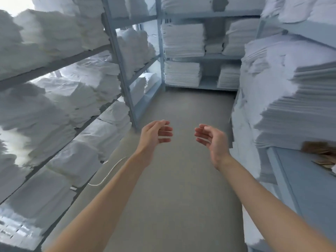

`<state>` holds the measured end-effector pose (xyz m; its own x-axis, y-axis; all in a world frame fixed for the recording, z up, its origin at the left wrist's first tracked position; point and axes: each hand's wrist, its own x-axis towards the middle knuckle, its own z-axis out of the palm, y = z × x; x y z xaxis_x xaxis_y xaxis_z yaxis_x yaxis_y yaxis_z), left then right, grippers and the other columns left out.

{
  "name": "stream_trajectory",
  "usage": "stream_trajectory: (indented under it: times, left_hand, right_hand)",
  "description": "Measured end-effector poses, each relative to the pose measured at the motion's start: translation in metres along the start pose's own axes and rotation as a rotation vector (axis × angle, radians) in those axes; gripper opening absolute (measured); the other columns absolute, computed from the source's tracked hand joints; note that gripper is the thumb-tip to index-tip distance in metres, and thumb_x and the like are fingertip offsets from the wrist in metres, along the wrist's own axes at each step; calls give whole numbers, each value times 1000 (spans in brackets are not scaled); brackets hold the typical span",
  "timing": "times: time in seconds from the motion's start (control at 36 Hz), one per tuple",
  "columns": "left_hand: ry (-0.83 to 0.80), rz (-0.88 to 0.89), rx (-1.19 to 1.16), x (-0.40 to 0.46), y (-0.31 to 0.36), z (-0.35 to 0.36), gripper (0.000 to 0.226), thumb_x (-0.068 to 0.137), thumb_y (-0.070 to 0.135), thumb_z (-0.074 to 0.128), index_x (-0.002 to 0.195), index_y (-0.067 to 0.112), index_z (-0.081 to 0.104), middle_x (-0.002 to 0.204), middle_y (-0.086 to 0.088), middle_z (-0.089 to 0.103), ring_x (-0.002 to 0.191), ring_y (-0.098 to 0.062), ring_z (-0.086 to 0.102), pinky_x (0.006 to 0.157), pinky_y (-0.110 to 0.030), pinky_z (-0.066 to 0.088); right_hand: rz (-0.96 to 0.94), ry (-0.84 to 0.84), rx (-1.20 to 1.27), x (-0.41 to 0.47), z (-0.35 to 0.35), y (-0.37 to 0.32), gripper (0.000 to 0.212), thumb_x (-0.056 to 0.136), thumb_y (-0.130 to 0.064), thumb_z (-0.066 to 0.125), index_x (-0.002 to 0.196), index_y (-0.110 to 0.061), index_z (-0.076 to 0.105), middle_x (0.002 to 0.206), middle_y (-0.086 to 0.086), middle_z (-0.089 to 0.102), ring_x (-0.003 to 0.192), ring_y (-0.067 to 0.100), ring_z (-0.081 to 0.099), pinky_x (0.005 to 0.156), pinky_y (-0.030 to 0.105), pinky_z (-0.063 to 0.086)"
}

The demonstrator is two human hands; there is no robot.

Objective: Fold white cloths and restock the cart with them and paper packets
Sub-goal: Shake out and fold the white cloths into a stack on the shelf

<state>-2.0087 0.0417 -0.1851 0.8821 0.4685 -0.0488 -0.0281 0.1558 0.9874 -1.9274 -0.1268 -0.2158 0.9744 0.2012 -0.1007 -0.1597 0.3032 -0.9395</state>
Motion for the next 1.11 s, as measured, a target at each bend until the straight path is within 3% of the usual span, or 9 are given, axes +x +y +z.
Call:
stream_trajectory:
  times: [0.36,0.5,0.64,0.89,1.11]
  left_hand:
    - [-255,-60,-71,212,-13,65,20,96,15,53,95,6,70,82,-9,73,76,-23,69,68,-35,58]
    - [-420,-79,-47,279,-6,101,18,95,17,56,97,8,71,86,-10,73,79,-23,70,70,-34,58]
    - [-549,-126,-30,324,-11,144,18,95,15,56,96,7,72,83,-8,73,78,-23,69,72,-36,58]
    - [-816,-209,33,314,-34,264,21,91,17,58,99,4,72,89,-12,75,81,-27,72,73,-35,60]
    - [-1010,-234,83,259,-52,378,18,91,15,60,97,2,71,86,-12,72,80,-26,70,73,-37,59]
  right_hand:
    - [-82,338,-9,150,-21,-11,20,94,-9,49,96,-5,69,93,15,72,83,24,69,75,34,57]
    - [-138,464,11,201,-21,-32,22,92,-11,51,99,-4,70,95,16,74,86,25,70,80,39,57]
    - [-208,594,45,227,-41,-47,22,88,-17,55,96,-7,72,93,13,76,85,24,73,68,29,58]
    - [-271,846,119,215,-114,-59,19,93,-11,53,98,-5,70,89,11,75,83,22,71,77,35,58]
    - [-317,1001,168,183,-204,-88,19,97,-12,50,100,-6,68,95,13,72,87,22,69,76,32,57]
